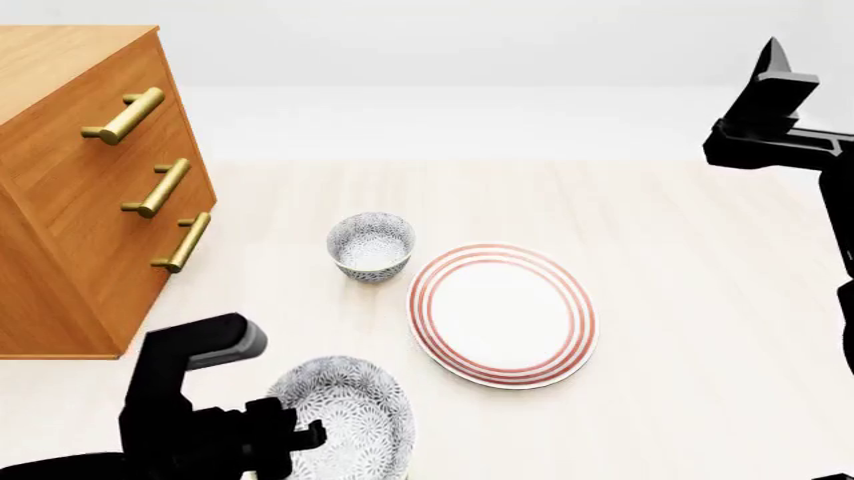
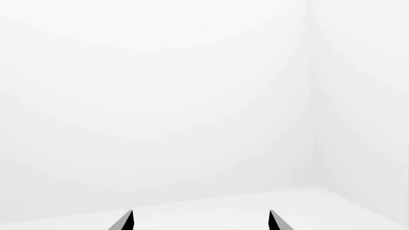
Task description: Stack the bowl in the middle on the bowl at the back.
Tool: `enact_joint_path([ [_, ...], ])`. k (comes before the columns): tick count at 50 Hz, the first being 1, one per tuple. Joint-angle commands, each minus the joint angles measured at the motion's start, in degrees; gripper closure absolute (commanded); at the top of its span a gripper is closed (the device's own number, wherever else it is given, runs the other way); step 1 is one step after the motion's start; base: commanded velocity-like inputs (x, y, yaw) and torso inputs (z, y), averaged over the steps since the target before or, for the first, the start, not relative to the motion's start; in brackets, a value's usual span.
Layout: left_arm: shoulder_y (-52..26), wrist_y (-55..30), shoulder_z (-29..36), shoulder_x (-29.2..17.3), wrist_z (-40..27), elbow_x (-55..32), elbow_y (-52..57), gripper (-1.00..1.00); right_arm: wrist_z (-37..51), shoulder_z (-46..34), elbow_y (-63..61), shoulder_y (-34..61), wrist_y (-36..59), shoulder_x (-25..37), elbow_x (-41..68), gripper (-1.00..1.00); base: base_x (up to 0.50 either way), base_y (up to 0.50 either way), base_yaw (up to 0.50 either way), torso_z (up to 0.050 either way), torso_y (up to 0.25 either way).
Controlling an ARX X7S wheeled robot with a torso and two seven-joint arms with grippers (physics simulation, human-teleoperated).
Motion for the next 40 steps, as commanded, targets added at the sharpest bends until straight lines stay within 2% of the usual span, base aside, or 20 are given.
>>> enact_joint_path([
  [1,1.0,0.6,0.1,0.0,0.8,0.4,-0.2,1.00,0.4,0.1,-0.1,-0.1,0.1,0.2,0.5,-1.00,0.00,0.00,0.00,0.000,0.000],
  [40,1.8,1.2,2.0,-1.7,0.5,2.1,0.0,1.00,1.7,0.9,0.0,-0.9,-0.6,0.6,2.3,-1.00,0.00,0.00,0.00,0.000,0.000],
])
